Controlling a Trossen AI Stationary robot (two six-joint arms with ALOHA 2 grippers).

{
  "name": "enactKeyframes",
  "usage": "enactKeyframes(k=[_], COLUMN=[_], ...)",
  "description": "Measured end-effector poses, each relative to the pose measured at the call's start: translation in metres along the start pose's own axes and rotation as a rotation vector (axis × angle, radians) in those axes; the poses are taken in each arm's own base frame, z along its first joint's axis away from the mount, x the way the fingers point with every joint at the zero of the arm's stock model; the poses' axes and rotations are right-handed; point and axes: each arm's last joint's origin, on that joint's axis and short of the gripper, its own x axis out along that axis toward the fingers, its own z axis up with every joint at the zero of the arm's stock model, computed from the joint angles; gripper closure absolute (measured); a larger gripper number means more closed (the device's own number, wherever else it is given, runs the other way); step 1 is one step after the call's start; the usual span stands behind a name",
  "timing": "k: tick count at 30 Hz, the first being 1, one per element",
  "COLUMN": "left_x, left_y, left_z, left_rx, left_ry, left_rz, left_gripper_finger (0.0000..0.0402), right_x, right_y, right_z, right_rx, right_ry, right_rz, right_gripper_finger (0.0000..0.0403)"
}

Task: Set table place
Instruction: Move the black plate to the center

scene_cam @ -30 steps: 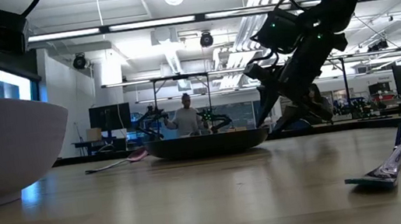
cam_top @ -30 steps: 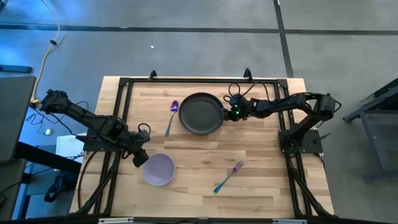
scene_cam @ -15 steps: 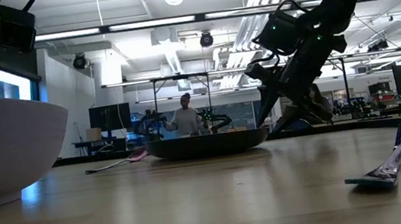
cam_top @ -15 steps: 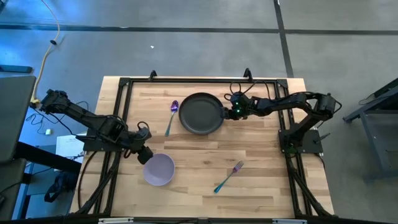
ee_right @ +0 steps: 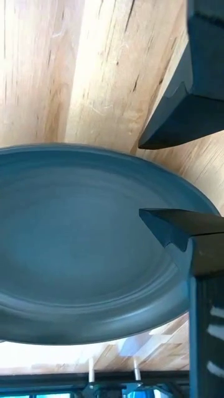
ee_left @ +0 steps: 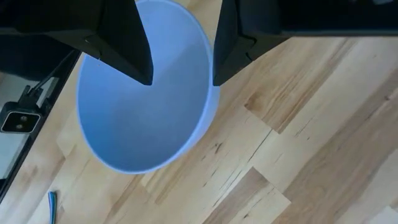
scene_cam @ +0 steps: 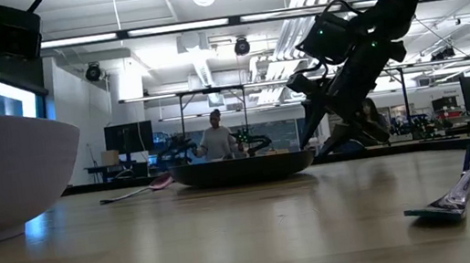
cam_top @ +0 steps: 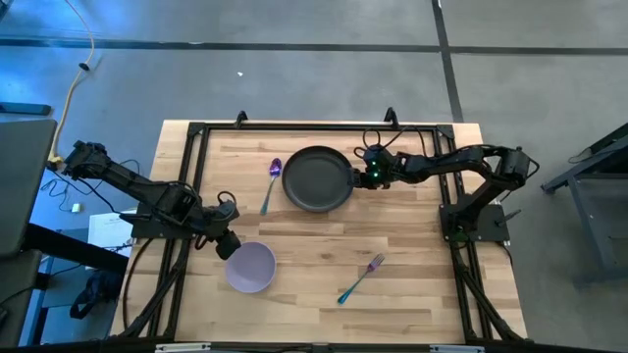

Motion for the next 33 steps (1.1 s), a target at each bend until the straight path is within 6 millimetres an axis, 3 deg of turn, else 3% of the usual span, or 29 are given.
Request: enactKeyframes(k=[33], left_x=[0.0000], left_y=[0.0001], left_z=[0.0018], left_rx=[0.098], left_ry=[-0.054], left_rz=[0.019], left_gripper_finger=[0.0245], right_x=[-0.0001], right_y=[0.0035], right_z=[0.0021], right_rx=[0.015], right_ry=[-0.024], right_rz=[0.035], right_gripper_finger=[0.0247])
